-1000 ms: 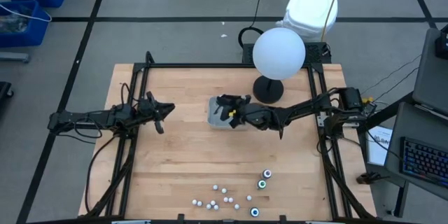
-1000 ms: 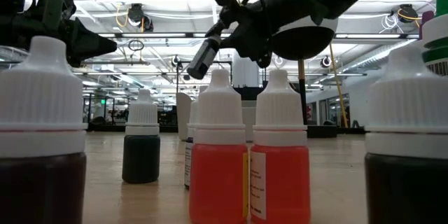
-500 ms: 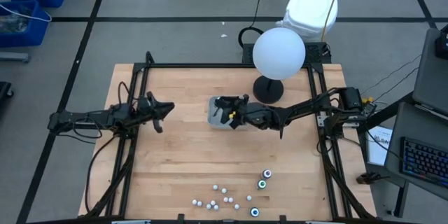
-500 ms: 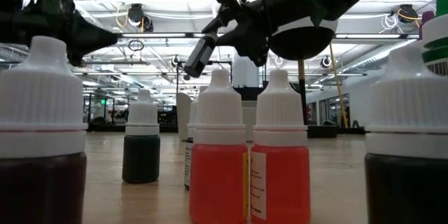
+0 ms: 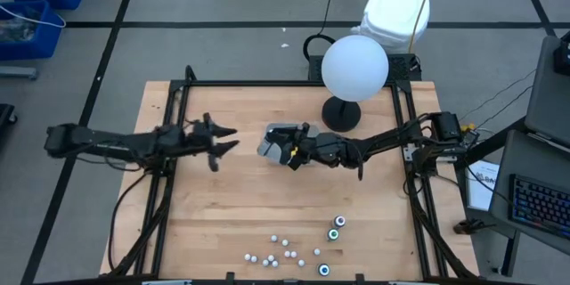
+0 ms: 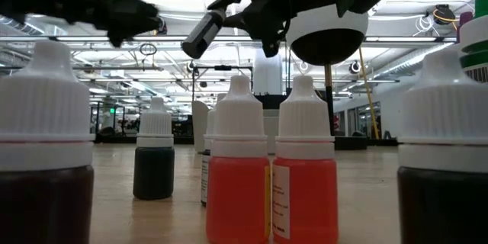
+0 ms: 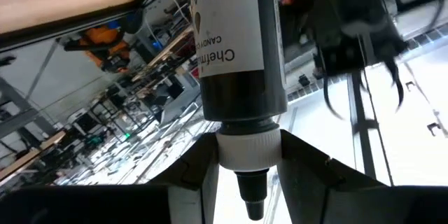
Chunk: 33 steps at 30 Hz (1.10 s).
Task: Pick & Place food coloring
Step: Put the large black food coloring bottle into the gray bin
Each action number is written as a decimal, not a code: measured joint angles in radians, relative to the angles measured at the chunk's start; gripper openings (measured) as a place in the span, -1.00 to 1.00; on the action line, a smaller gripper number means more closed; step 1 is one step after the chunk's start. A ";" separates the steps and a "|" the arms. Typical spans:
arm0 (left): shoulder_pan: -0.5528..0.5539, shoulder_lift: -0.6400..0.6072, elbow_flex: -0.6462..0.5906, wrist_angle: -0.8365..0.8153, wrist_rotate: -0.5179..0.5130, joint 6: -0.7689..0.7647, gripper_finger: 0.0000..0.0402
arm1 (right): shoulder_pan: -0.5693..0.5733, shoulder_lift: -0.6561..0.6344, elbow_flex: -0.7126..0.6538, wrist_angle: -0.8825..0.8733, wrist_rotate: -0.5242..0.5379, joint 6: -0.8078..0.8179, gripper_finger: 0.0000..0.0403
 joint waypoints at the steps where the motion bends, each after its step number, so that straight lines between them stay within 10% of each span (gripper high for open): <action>1: 0.000 0.054 0.034 -0.003 0.001 0.004 0.03 | 0.000 0.000 0.000 0.000 -0.006 0.001 -0.46; 19: 0.035 0.580 0.478 -0.292 0.110 0.019 0.31 | -0.003 0.000 0.000 0.010 -0.001 0.000 -0.46; 33: 0.048 0.569 0.478 -0.323 0.140 0.051 -0.50 | -0.003 0.000 0.000 0.006 0.026 0.018 -0.44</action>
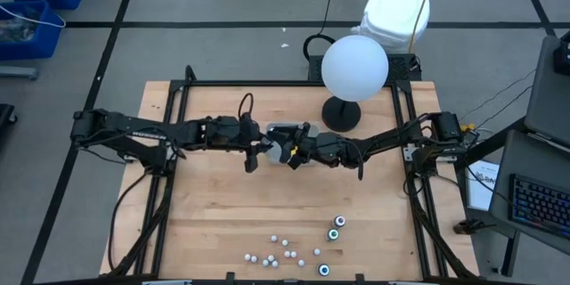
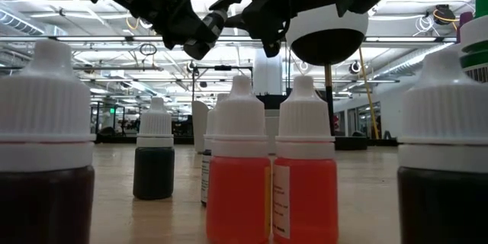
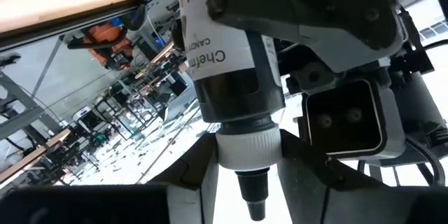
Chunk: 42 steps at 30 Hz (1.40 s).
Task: Pick & Place food coloring
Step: Put the large black food coloring bottle into the gray bin
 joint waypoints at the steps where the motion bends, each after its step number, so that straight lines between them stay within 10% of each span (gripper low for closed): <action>1: 0.000 0.000 0.000 0.000 0.000 0.002 -0.50 | 0.000 0.000 0.000 0.000 0.000 0.004 -0.44; 13: -0.003 0.001 0.001 0.021 0.010 0.048 -0.51 | 0.034 -0.025 0.000 0.162 0.254 0.036 -0.23; 22: -0.002 0.000 0.001 0.053 0.002 0.094 -0.52 | 0.029 -0.217 -0.003 0.104 0.258 0.531 -0.26; 27: -0.002 0.000 0.001 0.059 -0.001 0.136 -0.52 | 0.050 -0.394 -0.009 -0.129 0.094 1.054 -0.29; 35: -0.013 0.000 0.000 0.097 -0.001 0.187 -0.52 | -0.106 -0.572 -0.008 -0.459 -0.487 2.111 -0.30; 42: -0.041 0.000 0.000 0.131 -0.002 0.221 -0.53 | -0.215 -0.438 -0.017 -0.390 -0.800 2.497 -0.29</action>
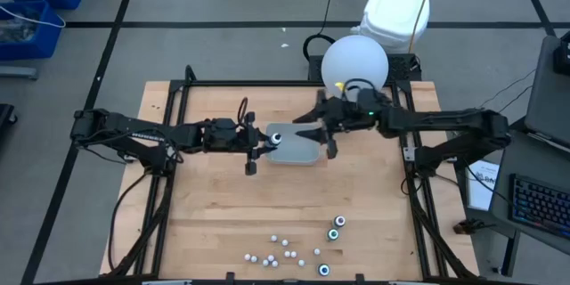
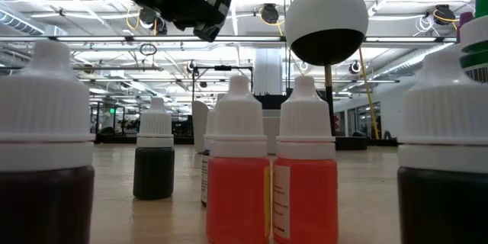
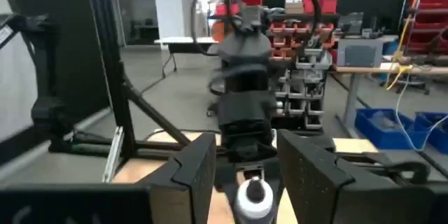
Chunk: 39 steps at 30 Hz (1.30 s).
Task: Pick & Place food coloring
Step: Put the large black food coloring bottle into the gray bin
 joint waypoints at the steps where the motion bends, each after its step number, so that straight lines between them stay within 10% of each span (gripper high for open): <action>1: -0.004 0.000 0.000 0.000 -0.004 0.006 -0.53 | 0.000 0.021 -0.005 0.024 0.000 0.000 -0.28; 20: -0.029 0.000 0.000 0.072 -0.033 0.069 -0.53 | 0.047 0.216 -0.005 0.195 -0.043 -0.079 0.42; 39: -0.029 0.000 0.000 0.104 -0.025 0.074 -0.53 | 0.057 0.271 -0.005 0.271 0.043 -0.128 0.16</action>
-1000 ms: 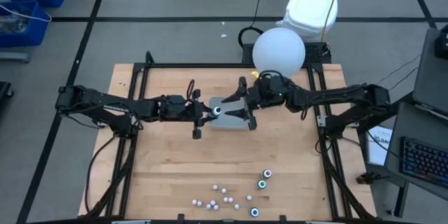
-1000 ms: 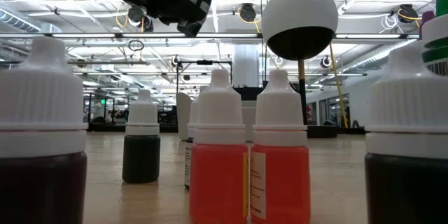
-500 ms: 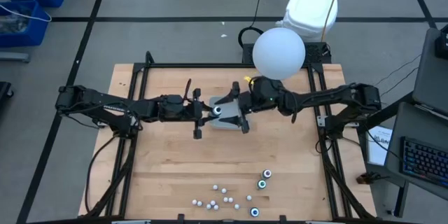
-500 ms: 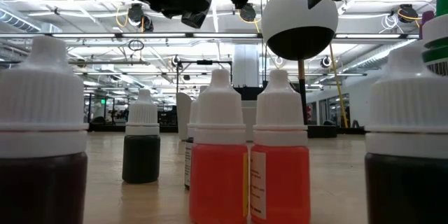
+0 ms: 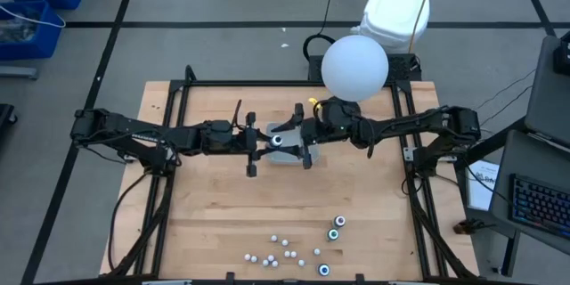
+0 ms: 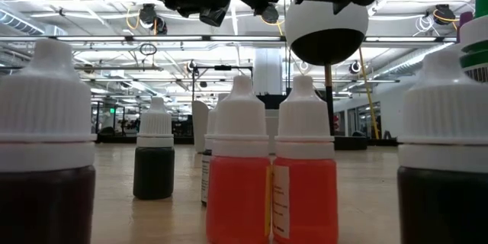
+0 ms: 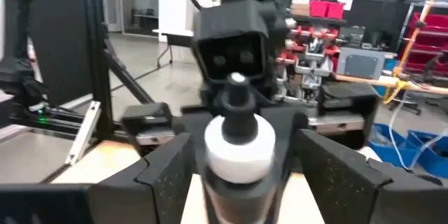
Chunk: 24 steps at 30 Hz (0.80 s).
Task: Pick & Place food coloring
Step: Put the large black food coloring bottle into the gray bin
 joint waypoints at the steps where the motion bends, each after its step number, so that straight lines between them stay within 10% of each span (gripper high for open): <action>1: 0.000 0.000 0.000 0.001 0.000 0.000 -0.53 | 0.000 0.001 0.000 0.005 0.000 -0.001 0.13; 16: 0.000 0.000 0.000 -0.004 0.001 -0.003 -0.51 | 0.000 -0.001 0.000 0.000 -0.010 -0.047 -0.47; 24: -0.002 0.000 0.000 -0.018 0.000 -0.073 0.15 | -0.021 -0.001 0.000 -0.057 -0.006 -0.042 -0.47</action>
